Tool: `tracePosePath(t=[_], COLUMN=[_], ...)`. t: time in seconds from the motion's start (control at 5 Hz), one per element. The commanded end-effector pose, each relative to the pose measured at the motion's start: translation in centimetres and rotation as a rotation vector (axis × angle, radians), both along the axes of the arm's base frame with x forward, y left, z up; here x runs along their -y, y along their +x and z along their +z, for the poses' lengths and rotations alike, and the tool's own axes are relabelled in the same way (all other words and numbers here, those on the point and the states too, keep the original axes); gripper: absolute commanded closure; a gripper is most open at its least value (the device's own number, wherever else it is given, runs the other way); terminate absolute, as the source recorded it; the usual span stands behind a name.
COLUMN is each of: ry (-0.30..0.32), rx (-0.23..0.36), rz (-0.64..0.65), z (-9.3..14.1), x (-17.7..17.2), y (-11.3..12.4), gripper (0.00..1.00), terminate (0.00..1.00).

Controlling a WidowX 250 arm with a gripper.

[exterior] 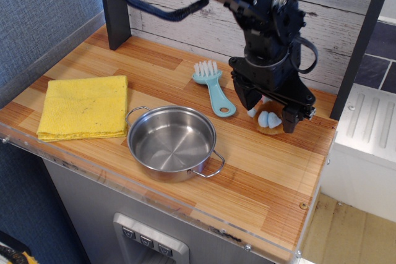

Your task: Move flush toy to the top-left corner

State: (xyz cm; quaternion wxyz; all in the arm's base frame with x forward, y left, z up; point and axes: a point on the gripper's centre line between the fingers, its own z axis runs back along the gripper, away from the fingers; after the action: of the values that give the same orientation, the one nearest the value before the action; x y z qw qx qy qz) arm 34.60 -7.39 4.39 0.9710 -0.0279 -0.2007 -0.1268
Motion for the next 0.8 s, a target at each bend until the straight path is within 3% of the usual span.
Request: tracePosePath(t=[0.0,0.2,0.6], ry=[-0.019,-0.005,0.012], rx=[0.126,0.107,0.096], rz=[0.013,-0.016,-0.042], z=[0.45,-0.27,0.04], x=[-0.21,-0.08,0.25], y=[2.97,3.08,2.61], gripper=[0.0,1.0,1.0], terminate=[0.0,0.0,0.0])
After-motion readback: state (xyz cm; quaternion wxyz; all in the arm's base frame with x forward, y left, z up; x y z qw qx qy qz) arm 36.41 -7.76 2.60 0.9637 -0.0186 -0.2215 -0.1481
